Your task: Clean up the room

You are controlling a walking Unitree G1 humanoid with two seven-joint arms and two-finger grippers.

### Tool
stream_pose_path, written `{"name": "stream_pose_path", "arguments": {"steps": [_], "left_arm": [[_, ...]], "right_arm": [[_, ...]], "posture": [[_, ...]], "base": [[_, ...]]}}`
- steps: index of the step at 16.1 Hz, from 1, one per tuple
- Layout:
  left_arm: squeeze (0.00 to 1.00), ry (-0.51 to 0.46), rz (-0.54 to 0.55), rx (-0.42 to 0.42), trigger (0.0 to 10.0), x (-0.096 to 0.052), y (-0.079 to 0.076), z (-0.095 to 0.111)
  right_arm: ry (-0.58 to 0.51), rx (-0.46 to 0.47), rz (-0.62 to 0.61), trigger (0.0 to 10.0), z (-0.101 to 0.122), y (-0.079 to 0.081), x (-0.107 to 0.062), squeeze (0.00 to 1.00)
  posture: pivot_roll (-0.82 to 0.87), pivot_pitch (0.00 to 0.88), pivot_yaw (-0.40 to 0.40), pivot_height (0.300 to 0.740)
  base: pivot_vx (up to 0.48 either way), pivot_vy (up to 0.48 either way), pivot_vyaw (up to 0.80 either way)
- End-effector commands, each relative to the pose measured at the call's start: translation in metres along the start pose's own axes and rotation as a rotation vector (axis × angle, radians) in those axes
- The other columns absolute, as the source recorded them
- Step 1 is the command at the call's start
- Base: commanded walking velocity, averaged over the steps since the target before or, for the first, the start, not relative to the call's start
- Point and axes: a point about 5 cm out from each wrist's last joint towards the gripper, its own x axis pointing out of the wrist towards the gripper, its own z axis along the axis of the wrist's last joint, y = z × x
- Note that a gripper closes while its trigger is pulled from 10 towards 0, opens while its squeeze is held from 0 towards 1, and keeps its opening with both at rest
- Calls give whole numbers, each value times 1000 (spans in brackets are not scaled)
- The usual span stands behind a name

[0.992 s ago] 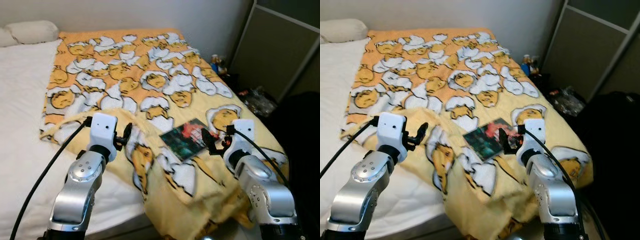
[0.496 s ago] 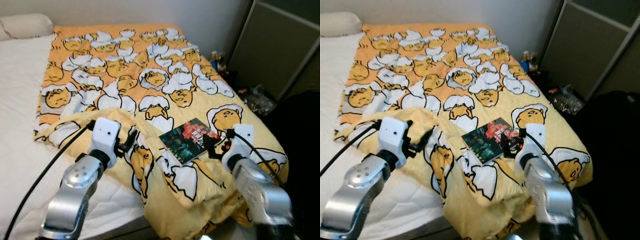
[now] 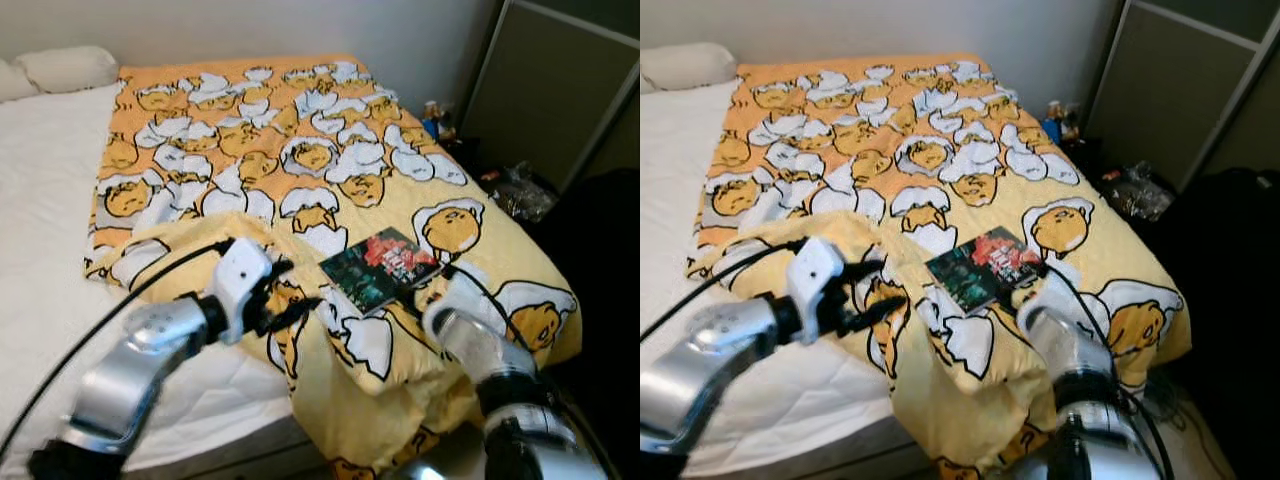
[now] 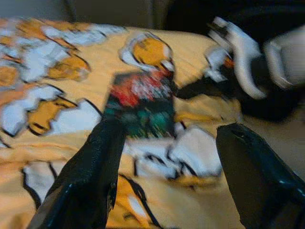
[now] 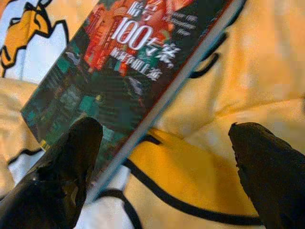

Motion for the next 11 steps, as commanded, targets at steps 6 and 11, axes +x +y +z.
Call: {"name": "stream_pose_path", "arguments": {"steps": [6,11], "left_arm": [[137,23,-87,0,10000,-17,0,7],[141,33,-119,-10,10000,-19,-5,6]], "right_arm": [[-60,134,42,10000,17,7,8,1000],[-56,164,5,10000,15,2,9,1000]], "posture": [[59,39,7,740],[57,70,5,740]], "base": [[0,0,0],[0,0,0]]}}
